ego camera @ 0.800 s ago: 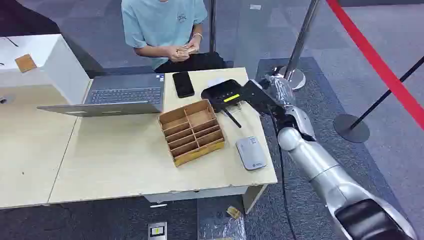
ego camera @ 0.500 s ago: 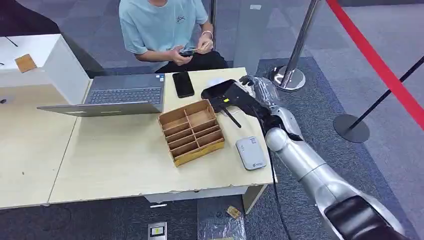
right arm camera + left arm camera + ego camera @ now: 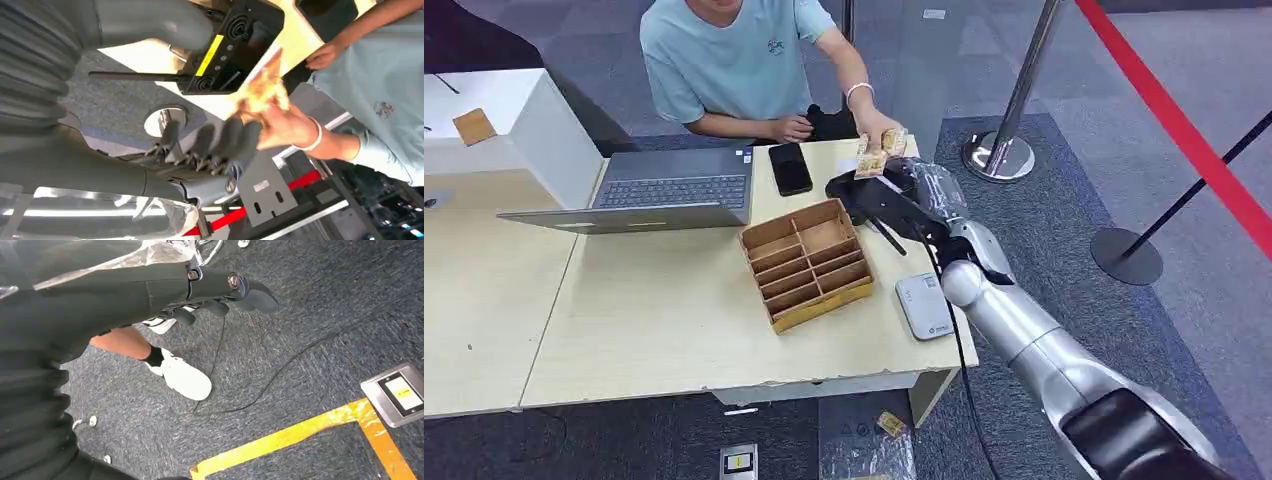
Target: Pass the card to the sensor for recognition and then transmit it.
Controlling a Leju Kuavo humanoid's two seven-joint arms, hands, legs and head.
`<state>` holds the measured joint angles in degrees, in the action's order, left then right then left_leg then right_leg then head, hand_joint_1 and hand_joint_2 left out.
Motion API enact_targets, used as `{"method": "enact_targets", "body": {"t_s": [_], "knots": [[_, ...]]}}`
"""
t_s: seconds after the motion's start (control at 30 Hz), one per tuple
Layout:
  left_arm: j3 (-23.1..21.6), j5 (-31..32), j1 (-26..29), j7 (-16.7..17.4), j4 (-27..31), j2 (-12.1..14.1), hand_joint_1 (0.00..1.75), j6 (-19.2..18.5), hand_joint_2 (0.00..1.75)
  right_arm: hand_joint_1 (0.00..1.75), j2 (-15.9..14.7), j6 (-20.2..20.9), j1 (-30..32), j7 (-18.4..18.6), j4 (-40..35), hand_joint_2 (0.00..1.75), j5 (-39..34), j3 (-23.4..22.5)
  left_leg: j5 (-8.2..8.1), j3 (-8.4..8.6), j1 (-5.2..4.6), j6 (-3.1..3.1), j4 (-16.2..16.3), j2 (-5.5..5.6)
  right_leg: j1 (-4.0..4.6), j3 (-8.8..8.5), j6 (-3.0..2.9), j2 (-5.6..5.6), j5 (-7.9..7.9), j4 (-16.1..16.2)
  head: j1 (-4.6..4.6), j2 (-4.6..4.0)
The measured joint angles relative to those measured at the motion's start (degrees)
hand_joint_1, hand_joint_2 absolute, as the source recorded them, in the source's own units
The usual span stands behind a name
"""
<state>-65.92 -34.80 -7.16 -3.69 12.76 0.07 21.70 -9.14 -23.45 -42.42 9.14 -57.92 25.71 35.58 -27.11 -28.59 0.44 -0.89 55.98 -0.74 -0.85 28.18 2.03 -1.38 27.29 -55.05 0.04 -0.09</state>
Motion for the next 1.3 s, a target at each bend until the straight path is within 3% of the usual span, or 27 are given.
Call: {"method": "enact_targets", "body": {"t_s": [0.03, 0.1, 0.17, 0.37, 1.0, 1.03, 1.07, 1.3], "knots": [[0.0, 0.0, 0.0, 0.0, 0.0, 0.0, 0.0, 0.0, 1.75, 0.0, 0.1, 0.1, 0.0, -0.1, 0.2, 1.75, 0.2, 0.2, 0.0, -0.01, 0.0, 0.0, 0.0, 0.0, 0.0, 0.0, 0.0, 0.0, 0.0, 0.0, 0.04, 0.0], [0.0, 0.0, 0.0, 0.0, 0.0, 0.0, 0.0, 0.0, 1.75, 0.19, 0.4, 0.0, -0.1, -0.1, 0.5, 1.75, 0.2, 0.5, 0.0, 0.0, 0.0, 0.0, 0.0, 0.0, 0.0, 0.0, 0.0, 0.0, 0.0, 0.0, 0.02, 0.0], [0.0, 0.0, 0.0, 0.0, 0.0, 0.0, 0.0, 0.1, 1.75, 0.0, 0.5, -0.4, -0.1, -0.1, 0.5, 1.75, 0.2, 0.7, 0.0, -0.01, 0.0, 0.0, 0.0, 0.0, 0.0, 0.0, 0.0, 0.0, 0.0, 0.0, 0.02, 0.0], [0.0, 0.0, 0.0, -0.1, 0.0, 0.0, 0.0, 0.3, 1.75, 0.0, 0.9, -2.3, -0.1, -0.1, 0.4, 1.75, 0.7, 1.3, 0.0, 0.01, 0.0, 0.0, 0.0, 0.0, 0.0, 0.0, 0.0, 0.0, 0.0, 0.0, 0.02, 0.0], [0.0, 0.2, 0.0, 0.1, 0.0, 0.0, 0.0, 0.4, 1.75, 0.02, 1.3, -2.3, -0.1, -0.1, 0.4, 1.75, 1.5, 2.2, 0.01, 0.01, 0.0, -0.01, 0.0, 0.0, 0.0, 0.0, 0.0, 0.0, 0.0, 0.0, 0.02, 0.0], [0.0, 0.2, 0.0, 0.1, 0.0, 0.0, 0.0, 0.3, 1.75, 1.34, 1.3, -2.3, 0.0, -0.1, 0.4, 1.75, 1.6, 2.3, 0.01, 0.02, 0.0, -0.01, 0.0, 0.0, 0.0, 0.0, 0.0, 0.0, 0.0, 0.0, 0.02, 0.0], [0.0, 0.2, 0.0, 0.2, 0.0, 0.0, 0.0, 0.4, 1.75, 1.75, 1.3, -2.3, 0.1, -0.1, 0.4, 1.75, 1.6, 2.4, 0.01, 0.02, 0.0, -0.01, 0.0, 0.0, 0.0, 0.0, 0.0, 0.0, 0.0, 0.0, 0.02, 0.0], [-0.1, 0.4, 0.0, 0.7, 0.0, 0.0, 0.0, 0.3, 1.75, 1.75, 1.4, -6.1, 0.8, -2.2, 0.5, 1.75, 2.4, 2.8, 0.01, 0.02, 0.0, -0.01, 0.0, -0.01, 0.0, 0.01, 0.0, 0.0, 0.0, 0.0, 0.02, 0.0]]}}
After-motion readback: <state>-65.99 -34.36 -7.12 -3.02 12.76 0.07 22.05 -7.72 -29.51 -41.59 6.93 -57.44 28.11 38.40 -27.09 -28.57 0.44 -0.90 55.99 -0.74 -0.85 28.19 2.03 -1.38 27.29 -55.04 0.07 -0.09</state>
